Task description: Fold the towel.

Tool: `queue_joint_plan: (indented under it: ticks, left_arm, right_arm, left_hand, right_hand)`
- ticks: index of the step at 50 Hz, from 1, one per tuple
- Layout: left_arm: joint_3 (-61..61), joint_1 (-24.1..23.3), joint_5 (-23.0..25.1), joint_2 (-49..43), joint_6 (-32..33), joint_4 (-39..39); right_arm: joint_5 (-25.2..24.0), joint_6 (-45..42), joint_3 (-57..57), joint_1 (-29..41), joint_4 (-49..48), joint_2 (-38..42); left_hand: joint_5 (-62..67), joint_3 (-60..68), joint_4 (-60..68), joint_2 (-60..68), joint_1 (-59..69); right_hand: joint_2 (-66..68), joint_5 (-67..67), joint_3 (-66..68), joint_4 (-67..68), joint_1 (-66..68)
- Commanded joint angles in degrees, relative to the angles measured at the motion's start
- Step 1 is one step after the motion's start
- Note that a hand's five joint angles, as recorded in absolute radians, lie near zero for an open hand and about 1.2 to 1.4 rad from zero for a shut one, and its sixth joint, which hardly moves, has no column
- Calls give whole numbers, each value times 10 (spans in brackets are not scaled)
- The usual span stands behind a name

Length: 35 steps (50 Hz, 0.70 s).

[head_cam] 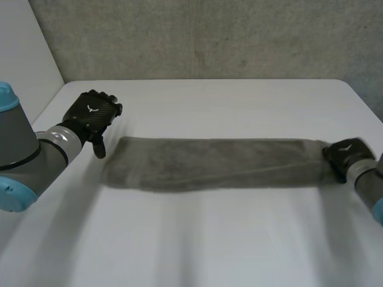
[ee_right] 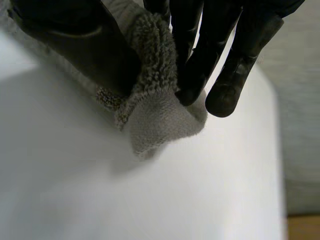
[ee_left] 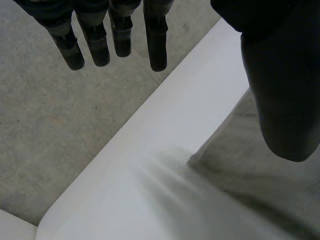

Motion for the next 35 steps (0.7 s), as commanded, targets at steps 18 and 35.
queue_joint_plan:
  ticks: [18, 35]
  left_arm:
    - [-4, 8, 3, 52, -41, 1]
    - [-17, 7, 3, 52, -42, 5]
  right_arm:
    - [80, -56, -309, 349, -8, 48]
    - [25, -88, -517, 501, 13, 328]
  left_hand:
    - [-1, -2, -1, -3, -3]
    - [-5, -5, -5, -6, -6]
  right_hand:
    - [54, 30, 41, 34, 227]
    - [54, 30, 41, 34, 227]
